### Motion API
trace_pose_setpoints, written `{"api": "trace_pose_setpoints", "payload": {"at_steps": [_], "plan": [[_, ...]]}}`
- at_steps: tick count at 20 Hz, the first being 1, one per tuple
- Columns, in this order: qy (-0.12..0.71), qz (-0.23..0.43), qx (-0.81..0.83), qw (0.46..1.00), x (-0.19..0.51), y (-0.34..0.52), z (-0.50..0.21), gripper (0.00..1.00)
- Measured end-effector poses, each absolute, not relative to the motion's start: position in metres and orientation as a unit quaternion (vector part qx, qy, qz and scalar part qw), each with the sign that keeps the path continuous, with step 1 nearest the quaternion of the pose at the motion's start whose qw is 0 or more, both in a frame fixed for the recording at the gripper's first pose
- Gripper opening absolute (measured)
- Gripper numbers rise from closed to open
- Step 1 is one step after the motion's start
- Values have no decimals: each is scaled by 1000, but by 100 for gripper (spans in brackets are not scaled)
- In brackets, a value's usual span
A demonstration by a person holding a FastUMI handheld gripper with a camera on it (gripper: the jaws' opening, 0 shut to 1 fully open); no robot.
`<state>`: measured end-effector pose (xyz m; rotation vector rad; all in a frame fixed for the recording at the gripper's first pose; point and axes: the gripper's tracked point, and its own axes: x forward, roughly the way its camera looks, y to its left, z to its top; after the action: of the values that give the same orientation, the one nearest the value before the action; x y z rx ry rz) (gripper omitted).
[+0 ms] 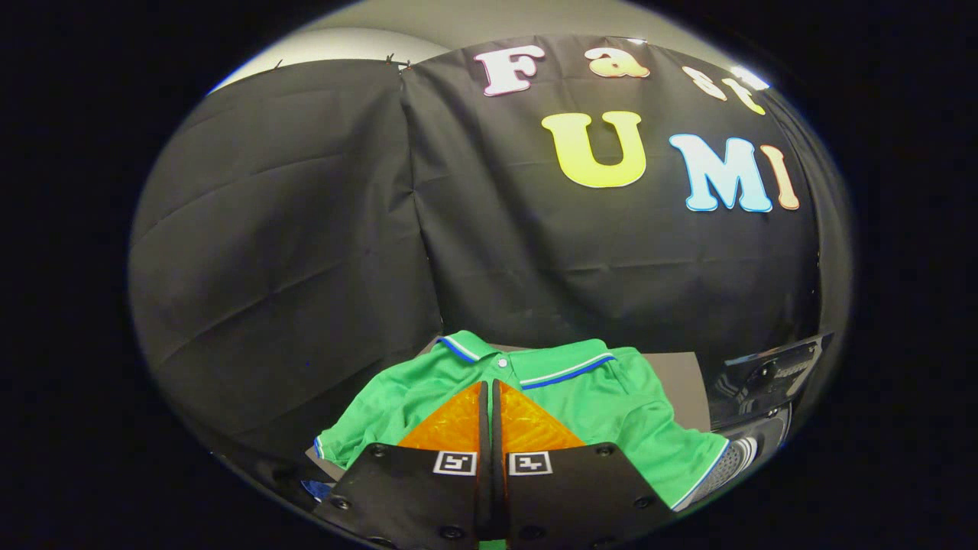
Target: Put the clothes into the washing machine and then close the washing machine lid.
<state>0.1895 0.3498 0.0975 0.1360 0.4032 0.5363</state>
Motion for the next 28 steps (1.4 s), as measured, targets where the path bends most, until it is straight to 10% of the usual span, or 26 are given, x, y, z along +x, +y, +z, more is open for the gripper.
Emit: {"api": "trace_pose_setpoints", "payload": {"at_steps": [3, 7, 13, 21, 28], "plan": [[227, 295, 52, 927, 177, 365, 89, 3], [236, 275, 25, 932, 182, 373, 66, 97], [293, 256, 2, 921, 178, 386, 27, 98], [308, 249, -23, 918, 177, 380, 11, 6], [233, 250, -4, 940, 184, 363, 56, 1]]}}
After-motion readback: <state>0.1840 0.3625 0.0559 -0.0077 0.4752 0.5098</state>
